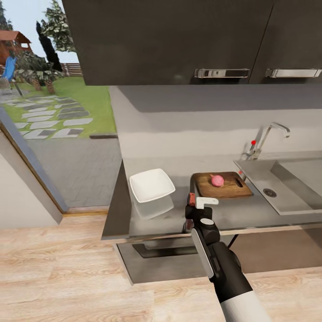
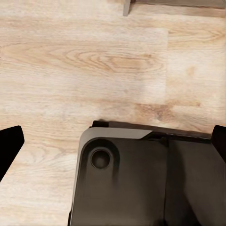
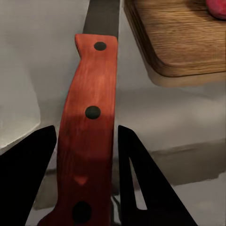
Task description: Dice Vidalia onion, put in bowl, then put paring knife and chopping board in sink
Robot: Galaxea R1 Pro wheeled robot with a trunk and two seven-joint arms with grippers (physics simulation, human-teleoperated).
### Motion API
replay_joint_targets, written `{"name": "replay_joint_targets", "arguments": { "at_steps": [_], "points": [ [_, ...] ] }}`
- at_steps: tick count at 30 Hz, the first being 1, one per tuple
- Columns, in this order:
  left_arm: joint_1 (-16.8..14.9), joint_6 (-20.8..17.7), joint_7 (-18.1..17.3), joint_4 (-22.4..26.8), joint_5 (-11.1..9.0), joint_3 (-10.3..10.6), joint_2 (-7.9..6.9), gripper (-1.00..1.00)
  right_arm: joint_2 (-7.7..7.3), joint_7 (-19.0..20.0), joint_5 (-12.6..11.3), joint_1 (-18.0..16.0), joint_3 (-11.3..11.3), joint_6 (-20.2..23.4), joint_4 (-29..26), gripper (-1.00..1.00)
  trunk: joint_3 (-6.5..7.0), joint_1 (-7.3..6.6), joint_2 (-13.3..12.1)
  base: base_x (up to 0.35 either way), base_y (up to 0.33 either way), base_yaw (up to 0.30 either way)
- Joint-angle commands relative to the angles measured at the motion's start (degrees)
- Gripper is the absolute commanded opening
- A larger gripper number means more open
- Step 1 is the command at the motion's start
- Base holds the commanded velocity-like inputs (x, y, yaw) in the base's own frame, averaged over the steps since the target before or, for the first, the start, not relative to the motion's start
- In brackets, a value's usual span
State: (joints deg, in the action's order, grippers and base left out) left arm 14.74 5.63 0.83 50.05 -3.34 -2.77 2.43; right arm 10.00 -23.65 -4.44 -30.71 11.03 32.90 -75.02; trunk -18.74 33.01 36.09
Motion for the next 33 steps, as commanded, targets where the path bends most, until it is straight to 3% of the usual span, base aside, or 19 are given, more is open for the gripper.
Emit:
{"name": "replay_joint_targets", "arguments": {
  "at_steps": [1, 20, 33],
  "points": [
    [0.03, 0.08, 0.05, 0.06, -0.35, -0.05, 0.03, 1.0, 0.0, -0.52, -0.48, -0.05, 0.12, 0.19, -0.04, -1.0, 0.02, 0.02, 0.07, 0.0, 0.0, 0.097],
    [0.03, 0.08, 0.05, -0.04, -0.36, -0.05, 0.03, 1.0, 0.0, -0.52, -0.48, -0.05, 0.12, 0.17, -0.3, -1.0, 1.76, 0.02, 0.07, 0.0, -0.004, 0.098],
    [0.03, 0.08, 0.05, -0.04, -0.35, -0.05, 0.04, 1.0, 0.0, -0.52, -0.48, -0.05, 0.13, 0.15, -0.39, -1.0, 2.96, 0.02, 0.07, 0.0, -0.268, 0.019]
  ]
}}
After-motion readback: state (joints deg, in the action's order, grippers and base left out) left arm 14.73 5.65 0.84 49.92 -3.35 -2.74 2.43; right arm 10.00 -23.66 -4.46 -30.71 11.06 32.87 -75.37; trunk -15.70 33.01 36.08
